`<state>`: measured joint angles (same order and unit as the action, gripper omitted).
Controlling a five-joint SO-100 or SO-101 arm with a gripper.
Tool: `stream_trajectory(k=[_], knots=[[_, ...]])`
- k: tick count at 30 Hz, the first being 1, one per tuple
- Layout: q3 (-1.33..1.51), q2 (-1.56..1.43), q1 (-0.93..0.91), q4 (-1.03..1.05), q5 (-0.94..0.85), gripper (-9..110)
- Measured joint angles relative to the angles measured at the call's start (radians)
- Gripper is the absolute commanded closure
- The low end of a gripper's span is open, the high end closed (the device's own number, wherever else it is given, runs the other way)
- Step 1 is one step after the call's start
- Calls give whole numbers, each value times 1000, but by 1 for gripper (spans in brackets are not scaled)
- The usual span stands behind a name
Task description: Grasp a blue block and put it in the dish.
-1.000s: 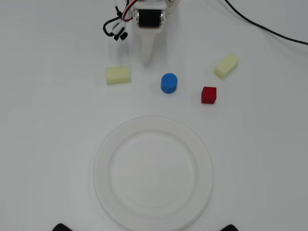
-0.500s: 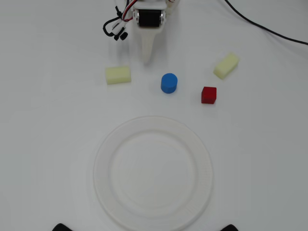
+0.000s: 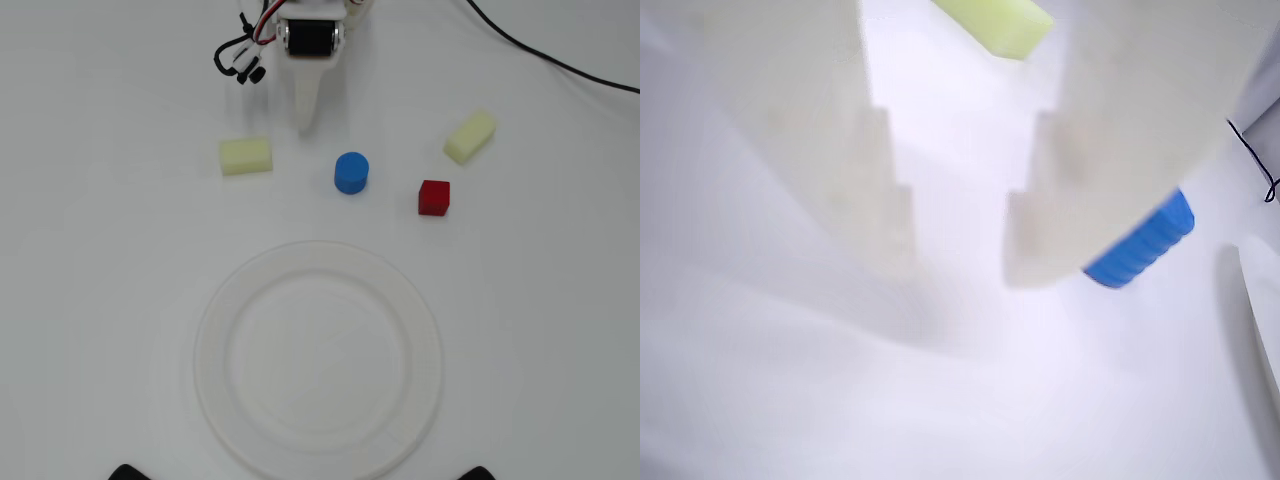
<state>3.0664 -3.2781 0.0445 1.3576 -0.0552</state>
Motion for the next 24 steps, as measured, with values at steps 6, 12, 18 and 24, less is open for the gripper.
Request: stream_trajectory(k=[6,12,18,24], knots=[[0,0,15,0,-25,101],[0,0,14,-32,-81,101],[-23,0,38,-51,-81,101],[-195,176,77,-114,-83,100]])
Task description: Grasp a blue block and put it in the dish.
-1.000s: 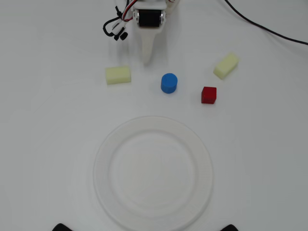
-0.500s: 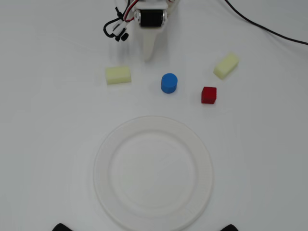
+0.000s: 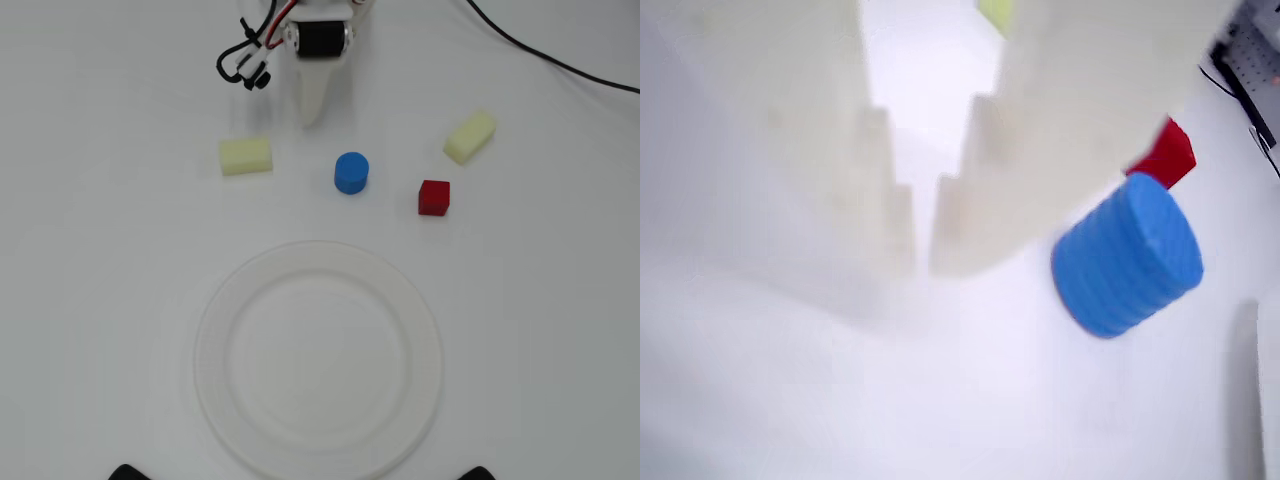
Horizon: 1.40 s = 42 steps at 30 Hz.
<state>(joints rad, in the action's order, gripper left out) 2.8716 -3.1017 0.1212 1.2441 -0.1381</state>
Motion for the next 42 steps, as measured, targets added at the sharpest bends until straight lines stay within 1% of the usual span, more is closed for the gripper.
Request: stream_trajectory(k=[4,6,10,14,18,23,35,38,40,42], knots=[[-210,377,3,-43,5,98],[-324,528,-2,-37,3,95],[-518,799,25,-12,-5,82],[-657,991,51,-5,2,78],[-736,1071,107,-5,23,76],[-759,1154,169,-44,48,77],[-765,1351,169,-195,78,78],[-788,1388,169,-207,78,82],[-799,1405,167,-212,78,88],[-810,1422,164,-213,78,90]])
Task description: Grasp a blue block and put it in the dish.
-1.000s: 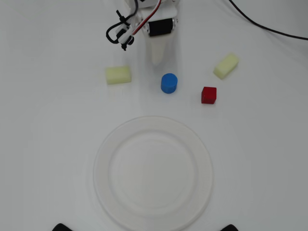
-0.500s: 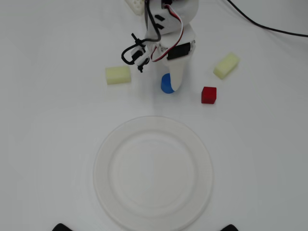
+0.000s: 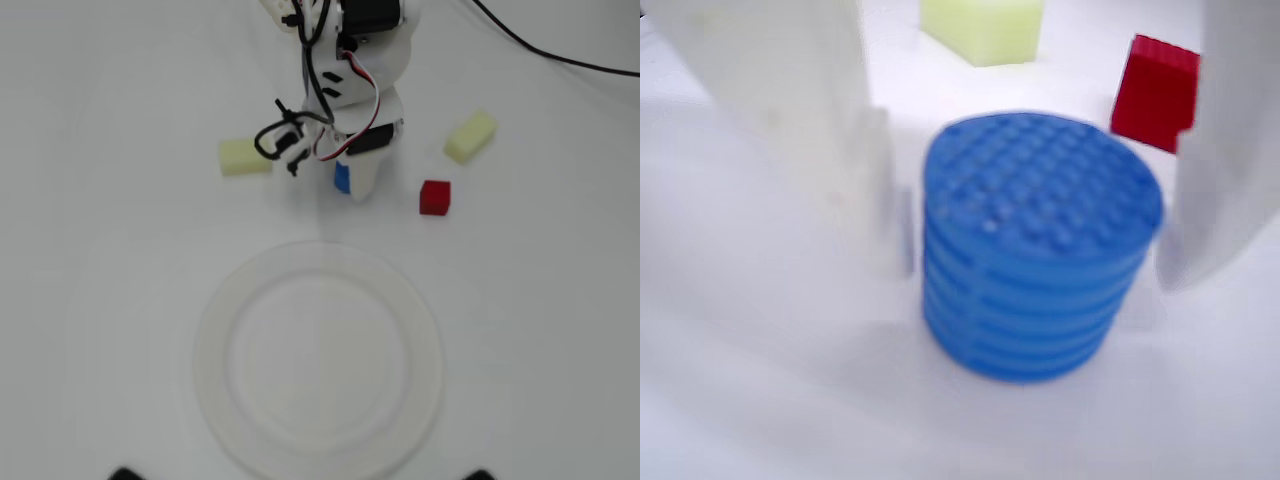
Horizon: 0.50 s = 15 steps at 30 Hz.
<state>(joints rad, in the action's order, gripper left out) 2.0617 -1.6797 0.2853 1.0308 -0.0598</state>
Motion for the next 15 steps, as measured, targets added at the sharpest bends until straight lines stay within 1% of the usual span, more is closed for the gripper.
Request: stream_trajectory(k=[5,9,15], knots=[[-9,6,-5,0,0,101],[-9,-31,-20,-2,-2,101],[-9,-219,-107,-43,-41,101]])
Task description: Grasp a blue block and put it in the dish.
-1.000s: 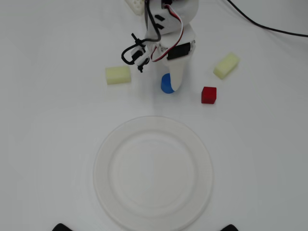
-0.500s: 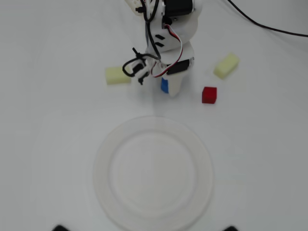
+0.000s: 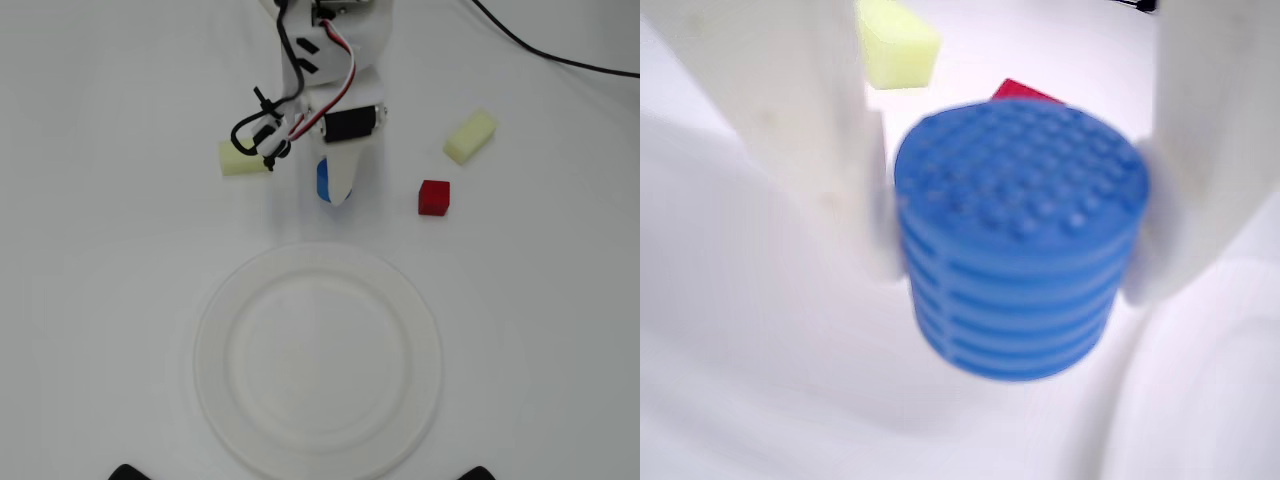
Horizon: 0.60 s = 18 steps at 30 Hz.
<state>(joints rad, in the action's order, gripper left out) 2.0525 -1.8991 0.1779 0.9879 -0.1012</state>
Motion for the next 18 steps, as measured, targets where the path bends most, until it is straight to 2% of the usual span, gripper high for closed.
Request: stream_trajectory(k=[8,18], knots=[[-11,-71,-114,-275,-75,101],[-256,253,-135,-360,-87,101]])
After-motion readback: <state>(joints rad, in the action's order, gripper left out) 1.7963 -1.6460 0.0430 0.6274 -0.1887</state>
